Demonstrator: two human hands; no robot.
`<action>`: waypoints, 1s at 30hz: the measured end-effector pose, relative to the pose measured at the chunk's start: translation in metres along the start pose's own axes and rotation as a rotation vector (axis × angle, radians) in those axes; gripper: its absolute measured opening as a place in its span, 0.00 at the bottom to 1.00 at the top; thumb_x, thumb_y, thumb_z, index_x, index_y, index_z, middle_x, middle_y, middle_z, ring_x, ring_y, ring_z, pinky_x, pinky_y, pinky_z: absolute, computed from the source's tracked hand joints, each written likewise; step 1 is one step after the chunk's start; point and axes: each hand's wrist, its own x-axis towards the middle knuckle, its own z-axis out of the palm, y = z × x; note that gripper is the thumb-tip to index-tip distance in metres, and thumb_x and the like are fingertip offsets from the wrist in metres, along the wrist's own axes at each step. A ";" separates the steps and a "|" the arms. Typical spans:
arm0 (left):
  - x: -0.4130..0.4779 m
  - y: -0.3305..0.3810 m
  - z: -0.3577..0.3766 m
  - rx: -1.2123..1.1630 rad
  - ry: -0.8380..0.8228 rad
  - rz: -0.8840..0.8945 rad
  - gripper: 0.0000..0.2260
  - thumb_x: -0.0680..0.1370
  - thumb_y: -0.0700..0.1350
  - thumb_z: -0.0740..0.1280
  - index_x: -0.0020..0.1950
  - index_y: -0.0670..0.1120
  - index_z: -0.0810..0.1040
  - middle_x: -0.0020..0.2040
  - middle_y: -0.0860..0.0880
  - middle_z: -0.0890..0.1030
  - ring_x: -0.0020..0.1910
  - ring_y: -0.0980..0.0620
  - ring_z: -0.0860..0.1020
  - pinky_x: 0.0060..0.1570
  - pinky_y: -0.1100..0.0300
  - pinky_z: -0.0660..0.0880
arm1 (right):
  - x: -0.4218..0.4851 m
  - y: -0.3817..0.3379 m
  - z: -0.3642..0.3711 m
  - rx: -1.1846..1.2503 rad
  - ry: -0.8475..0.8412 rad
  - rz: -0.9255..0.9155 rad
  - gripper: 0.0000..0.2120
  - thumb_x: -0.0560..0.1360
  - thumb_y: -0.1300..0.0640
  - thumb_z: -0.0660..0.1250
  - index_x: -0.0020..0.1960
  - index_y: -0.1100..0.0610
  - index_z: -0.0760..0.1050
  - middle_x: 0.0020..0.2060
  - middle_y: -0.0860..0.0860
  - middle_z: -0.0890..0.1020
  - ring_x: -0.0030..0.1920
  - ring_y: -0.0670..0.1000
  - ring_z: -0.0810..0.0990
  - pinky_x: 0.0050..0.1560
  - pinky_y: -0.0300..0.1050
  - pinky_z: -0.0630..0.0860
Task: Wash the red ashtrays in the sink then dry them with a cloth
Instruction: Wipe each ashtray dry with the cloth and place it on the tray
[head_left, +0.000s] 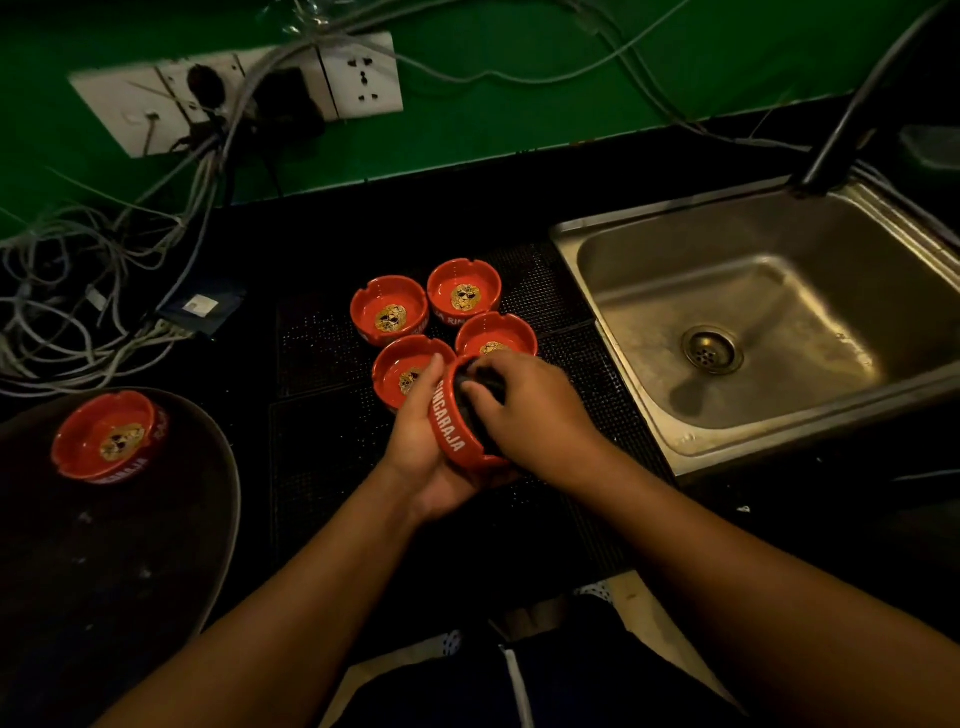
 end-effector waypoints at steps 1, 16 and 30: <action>0.000 0.000 -0.001 -0.011 -0.001 0.004 0.28 0.76 0.66 0.54 0.48 0.47 0.85 0.48 0.41 0.84 0.45 0.43 0.83 0.43 0.48 0.79 | -0.001 -0.006 0.001 0.068 -0.028 -0.003 0.12 0.77 0.51 0.66 0.59 0.51 0.78 0.54 0.50 0.82 0.55 0.50 0.79 0.57 0.42 0.74; -0.006 0.017 -0.018 0.111 -0.019 -0.045 0.26 0.77 0.65 0.54 0.49 0.49 0.85 0.50 0.40 0.84 0.46 0.42 0.82 0.45 0.45 0.78 | 0.002 -0.010 -0.008 -0.088 -0.184 -0.149 0.15 0.75 0.60 0.66 0.61 0.53 0.76 0.55 0.50 0.81 0.56 0.50 0.78 0.58 0.46 0.76; -0.007 0.023 -0.018 0.185 -0.009 -0.022 0.24 0.77 0.61 0.58 0.49 0.44 0.84 0.46 0.40 0.82 0.44 0.43 0.81 0.48 0.47 0.77 | -0.005 -0.009 -0.006 0.232 -0.220 -0.041 0.11 0.74 0.61 0.68 0.54 0.51 0.78 0.47 0.45 0.80 0.50 0.44 0.79 0.49 0.35 0.74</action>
